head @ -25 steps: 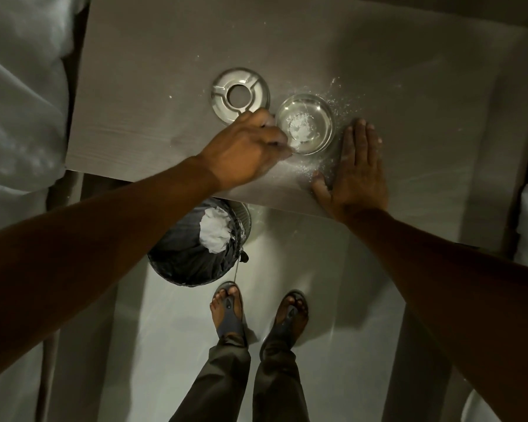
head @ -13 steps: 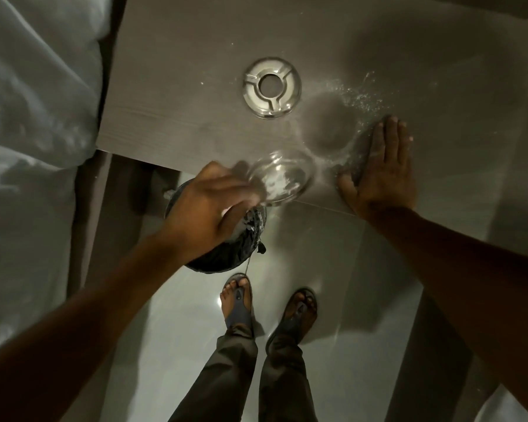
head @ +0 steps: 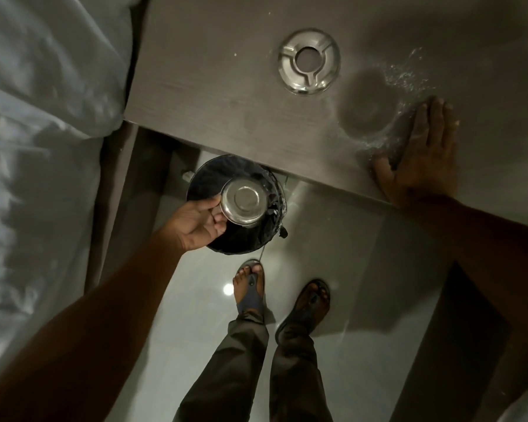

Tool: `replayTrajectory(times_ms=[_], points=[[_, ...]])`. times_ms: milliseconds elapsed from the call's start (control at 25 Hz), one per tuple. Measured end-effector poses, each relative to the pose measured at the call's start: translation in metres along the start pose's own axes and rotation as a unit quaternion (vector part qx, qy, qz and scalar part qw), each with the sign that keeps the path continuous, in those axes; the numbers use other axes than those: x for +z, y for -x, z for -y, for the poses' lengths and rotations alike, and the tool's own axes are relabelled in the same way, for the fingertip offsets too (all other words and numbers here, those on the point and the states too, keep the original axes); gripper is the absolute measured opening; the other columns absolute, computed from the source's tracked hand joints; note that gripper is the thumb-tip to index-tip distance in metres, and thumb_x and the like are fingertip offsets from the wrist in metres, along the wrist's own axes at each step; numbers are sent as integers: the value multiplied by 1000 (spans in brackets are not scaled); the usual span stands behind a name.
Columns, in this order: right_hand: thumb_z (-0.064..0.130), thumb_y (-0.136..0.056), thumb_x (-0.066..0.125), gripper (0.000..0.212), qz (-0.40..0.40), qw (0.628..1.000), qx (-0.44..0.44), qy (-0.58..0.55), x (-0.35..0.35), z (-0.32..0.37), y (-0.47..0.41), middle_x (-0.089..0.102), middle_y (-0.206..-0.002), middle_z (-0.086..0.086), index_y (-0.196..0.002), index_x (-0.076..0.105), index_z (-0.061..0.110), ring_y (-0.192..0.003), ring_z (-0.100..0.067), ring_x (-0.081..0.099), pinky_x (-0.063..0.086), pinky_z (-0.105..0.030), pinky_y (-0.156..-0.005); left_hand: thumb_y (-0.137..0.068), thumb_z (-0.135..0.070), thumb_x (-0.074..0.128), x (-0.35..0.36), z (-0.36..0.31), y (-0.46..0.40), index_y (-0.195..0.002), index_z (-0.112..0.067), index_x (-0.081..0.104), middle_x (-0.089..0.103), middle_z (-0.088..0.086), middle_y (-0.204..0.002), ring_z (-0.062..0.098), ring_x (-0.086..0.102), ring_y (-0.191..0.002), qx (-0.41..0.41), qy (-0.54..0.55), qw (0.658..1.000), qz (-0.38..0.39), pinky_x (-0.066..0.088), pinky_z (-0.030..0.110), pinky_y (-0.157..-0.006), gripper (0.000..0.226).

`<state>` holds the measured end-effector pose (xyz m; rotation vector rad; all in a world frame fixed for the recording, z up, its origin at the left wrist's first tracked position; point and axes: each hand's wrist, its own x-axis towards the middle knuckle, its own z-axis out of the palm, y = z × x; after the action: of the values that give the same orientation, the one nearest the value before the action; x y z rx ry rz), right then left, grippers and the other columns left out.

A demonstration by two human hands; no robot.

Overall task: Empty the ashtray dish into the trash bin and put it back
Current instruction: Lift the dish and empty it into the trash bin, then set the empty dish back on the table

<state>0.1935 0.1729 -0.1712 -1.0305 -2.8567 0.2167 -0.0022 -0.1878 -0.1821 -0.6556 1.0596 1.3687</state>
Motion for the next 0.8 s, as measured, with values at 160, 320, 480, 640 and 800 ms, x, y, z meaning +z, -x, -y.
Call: replayTrajectory(times_ms=[160, 320, 480, 640, 800], points=[[53, -87, 47, 96, -6, 1000, -6, -2, 0, -2, 3, 18, -164, -31, -156, 19, -7, -154, -44, 14, 9, -53, -127, -91, -16, 55, -14, 4, -8, -101, -14, 71, 65, -3, -73, 7, 52, -62, -10, 11, 995, 96, 43, 21, -59, 19], [50, -89, 49, 93, -21, 1000, -18, 4, 2, -4, 2, 19, -164, -31, -156, 21, -9, -153, -46, 15, 10, -54, -126, -86, -16, 61, -14, 5, -16, -121, -12, 60, 61, -1, -81, 8, 49, -67, -29, 38, 987, 155, 44, 21, -62, 35], [48, -90, 49, 91, -36, 999, -25, 7, 4, -4, 2, 21, -162, -33, -155, 22, -10, -151, -49, 17, 12, -56, -125, -70, -17, 87, -10, 8, -27, -103, -14, 67, 62, -2, -76, 8, 49, -63, -31, -2, 992, 124, 44, 21, -61, 39], [48, -89, 48, 92, -31, 999, -27, 1, 4, -4, 3, 21, -162, -34, -154, 21, -11, -151, -50, 16, 11, -56, -125, -72, -17, 87, -14, 8, -26, -100, -15, 71, 64, -2, -76, 8, 51, -64, -40, 6, 992, 120, 44, 21, -62, 33], [49, -89, 49, 92, -26, 999, -28, -12, 1, -3, 4, 20, -162, -34, -154, 22, -11, -152, -49, 16, 11, -56, -125, -60, -19, 95, 1, 6, -9, -100, -13, 69, 62, -2, -75, 8, 47, -63, -22, -2, 993, 114, 43, 21, -61, 48]])
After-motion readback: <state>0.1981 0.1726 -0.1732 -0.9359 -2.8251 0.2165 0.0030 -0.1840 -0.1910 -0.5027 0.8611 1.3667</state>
